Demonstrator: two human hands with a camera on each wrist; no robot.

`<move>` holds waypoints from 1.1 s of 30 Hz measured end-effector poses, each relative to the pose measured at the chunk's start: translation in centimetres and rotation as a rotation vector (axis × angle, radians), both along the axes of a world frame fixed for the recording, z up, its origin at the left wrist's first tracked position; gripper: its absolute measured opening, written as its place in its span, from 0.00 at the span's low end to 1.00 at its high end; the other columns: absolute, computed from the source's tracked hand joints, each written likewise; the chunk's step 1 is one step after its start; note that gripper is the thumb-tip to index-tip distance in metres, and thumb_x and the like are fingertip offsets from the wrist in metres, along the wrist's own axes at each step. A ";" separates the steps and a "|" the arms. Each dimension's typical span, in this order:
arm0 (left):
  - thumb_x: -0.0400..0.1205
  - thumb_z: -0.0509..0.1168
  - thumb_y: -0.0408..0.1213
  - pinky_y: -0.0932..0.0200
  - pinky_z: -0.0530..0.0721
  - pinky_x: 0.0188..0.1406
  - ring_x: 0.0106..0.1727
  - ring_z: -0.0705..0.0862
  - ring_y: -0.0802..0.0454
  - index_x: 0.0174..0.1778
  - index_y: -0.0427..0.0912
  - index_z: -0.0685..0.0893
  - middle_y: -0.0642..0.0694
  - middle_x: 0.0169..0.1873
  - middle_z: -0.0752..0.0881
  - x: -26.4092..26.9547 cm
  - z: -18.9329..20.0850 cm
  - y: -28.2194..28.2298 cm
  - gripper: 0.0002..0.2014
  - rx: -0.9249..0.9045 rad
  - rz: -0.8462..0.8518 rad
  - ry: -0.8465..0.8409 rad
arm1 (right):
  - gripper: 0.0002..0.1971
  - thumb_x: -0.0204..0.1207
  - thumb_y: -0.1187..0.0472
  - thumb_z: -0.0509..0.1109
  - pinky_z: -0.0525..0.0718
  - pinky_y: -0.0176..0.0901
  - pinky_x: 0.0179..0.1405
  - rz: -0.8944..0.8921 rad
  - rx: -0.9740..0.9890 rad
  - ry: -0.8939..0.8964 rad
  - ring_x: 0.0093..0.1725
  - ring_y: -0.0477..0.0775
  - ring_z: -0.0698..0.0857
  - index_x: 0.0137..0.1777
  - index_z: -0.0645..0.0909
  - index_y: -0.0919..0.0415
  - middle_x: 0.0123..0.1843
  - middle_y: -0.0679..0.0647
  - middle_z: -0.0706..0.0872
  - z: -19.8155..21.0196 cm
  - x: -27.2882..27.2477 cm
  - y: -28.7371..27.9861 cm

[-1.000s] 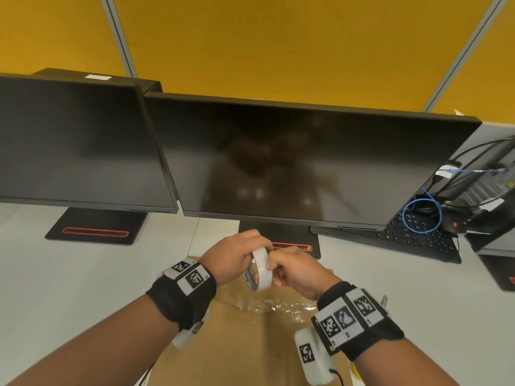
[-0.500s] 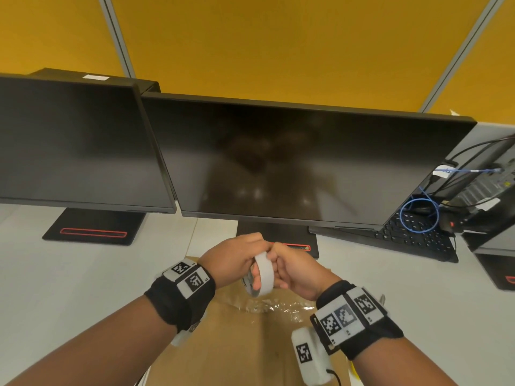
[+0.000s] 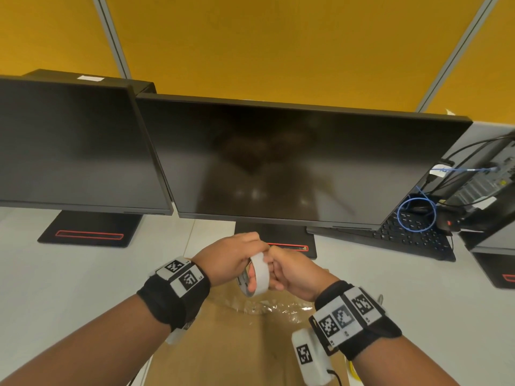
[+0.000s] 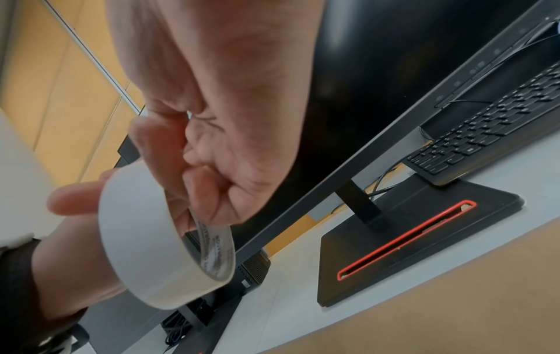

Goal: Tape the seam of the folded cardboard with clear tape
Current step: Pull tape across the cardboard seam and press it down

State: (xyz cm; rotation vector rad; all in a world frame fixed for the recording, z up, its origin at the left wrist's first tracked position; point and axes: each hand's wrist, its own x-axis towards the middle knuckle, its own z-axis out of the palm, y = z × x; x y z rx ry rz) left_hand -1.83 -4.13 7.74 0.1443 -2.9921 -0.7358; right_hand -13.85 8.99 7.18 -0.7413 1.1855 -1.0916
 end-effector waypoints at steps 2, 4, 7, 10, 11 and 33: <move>0.80 0.55 0.39 0.65 0.75 0.46 0.47 0.73 0.57 0.57 0.47 0.81 0.49 0.49 0.78 0.0 0.1 0.0 0.13 -0.010 -0.004 -0.014 | 0.21 0.79 0.56 0.52 0.69 0.41 0.32 0.008 0.009 0.005 0.23 0.48 0.68 0.42 0.87 0.60 0.40 0.60 0.90 0.2 0.0 0.0; 0.81 0.56 0.37 0.64 0.75 0.45 0.47 0.74 0.56 0.56 0.47 0.81 0.49 0.49 0.79 0.0 0.1 0.0 0.12 -0.024 -0.010 -0.022 | 0.21 0.79 0.58 0.52 0.69 0.41 0.32 0.009 0.033 0.020 0.23 0.47 0.68 0.40 0.88 0.59 0.38 0.56 0.91 0.5 0.1 0.0; 0.81 0.58 0.32 0.61 0.76 0.46 0.49 0.75 0.54 0.60 0.47 0.81 0.48 0.50 0.79 -0.1 0.1 -0.1 0.14 -0.036 -0.008 -0.028 | 0.24 0.78 0.69 0.51 0.66 0.38 0.29 -0.037 0.074 0.040 0.24 0.47 0.67 0.34 0.87 0.56 0.33 0.52 0.89 0.6 0.4 0.0; 0.82 0.59 0.33 0.58 0.77 0.50 0.51 0.75 0.54 0.62 0.49 0.81 0.49 0.51 0.78 -0.4 0.3 -0.5 0.15 -0.005 0.024 -0.027 | 0.16 0.66 0.73 0.57 0.64 0.37 0.26 -0.126 0.044 0.068 0.23 0.46 0.69 0.36 0.86 0.61 0.34 0.55 0.88 0.4 0.8 -0.2; 0.83 0.59 0.34 0.59 0.77 0.49 0.50 0.75 0.55 0.62 0.49 0.81 0.49 0.51 0.78 -0.4 0.3 -0.5 0.14 -0.002 0.024 -0.019 | 0.13 0.63 0.69 0.59 0.65 0.37 0.26 -0.120 0.019 0.049 0.24 0.47 0.69 0.37 0.87 0.61 0.37 0.58 0.88 0.4 0.8 -0.2; 0.85 0.54 0.36 0.59 0.78 0.62 0.61 0.81 0.49 0.69 0.50 0.74 0.48 0.63 0.83 -0.4 -0.6 -0.3 0.17 0.127 0.309 -0.012 | 0.22 0.84 0.61 0.46 0.64 0.42 0.33 -0.108 0.019 -0.018 0.23 0.47 0.63 0.45 0.83 0.63 0.35 0.59 0.85 0.0 0.2 -0.2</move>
